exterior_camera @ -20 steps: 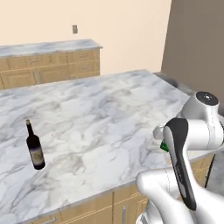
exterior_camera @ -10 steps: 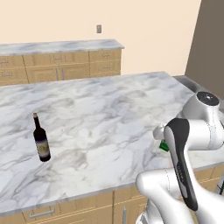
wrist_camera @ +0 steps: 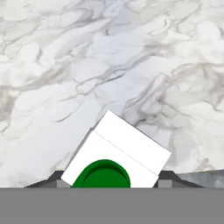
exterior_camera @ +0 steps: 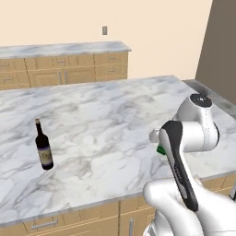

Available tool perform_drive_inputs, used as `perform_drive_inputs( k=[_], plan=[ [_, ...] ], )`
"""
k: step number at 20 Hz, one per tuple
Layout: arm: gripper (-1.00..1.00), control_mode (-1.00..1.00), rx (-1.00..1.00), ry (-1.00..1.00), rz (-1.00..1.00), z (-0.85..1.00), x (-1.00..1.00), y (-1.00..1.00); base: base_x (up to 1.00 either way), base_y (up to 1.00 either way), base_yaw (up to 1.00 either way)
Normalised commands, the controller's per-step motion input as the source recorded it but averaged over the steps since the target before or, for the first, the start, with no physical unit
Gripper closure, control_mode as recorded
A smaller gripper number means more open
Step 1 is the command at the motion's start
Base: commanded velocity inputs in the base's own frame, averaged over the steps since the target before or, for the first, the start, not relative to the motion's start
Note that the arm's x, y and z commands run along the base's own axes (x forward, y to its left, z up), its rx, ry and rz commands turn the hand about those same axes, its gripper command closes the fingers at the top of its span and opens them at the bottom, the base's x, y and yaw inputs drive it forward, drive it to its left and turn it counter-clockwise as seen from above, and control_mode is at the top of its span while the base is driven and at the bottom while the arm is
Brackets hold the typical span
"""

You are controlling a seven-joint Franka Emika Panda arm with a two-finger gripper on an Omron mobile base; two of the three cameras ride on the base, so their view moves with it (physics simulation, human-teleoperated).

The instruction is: Move the drinks to the dining counter.

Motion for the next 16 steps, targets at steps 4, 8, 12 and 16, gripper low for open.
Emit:
perform_drive_inputs(
  k=[4, 8, 12, 16],
  plan=[
    [1.00, -1.00, -0.08, 0.35, 0.11, 0.17, 1.00, 0.26, 0.00, 0.00, 0.00],
    [1.00, -1.00, -0.02, 0.30, 0.03, -0.02, 1.00, 0.00, 0.00, 0.00, 0.00],
    [1.00, -1.00, 0.00, 0.01, 0.02, -0.29, 0.87, 0.00, 0.00, 0.00, 0.00],
    [1.00, -1.00, 0.00, -0.02, 0.08, -0.29, 0.84, 0.00, 0.00, 0.00, 0.00]
  ],
)
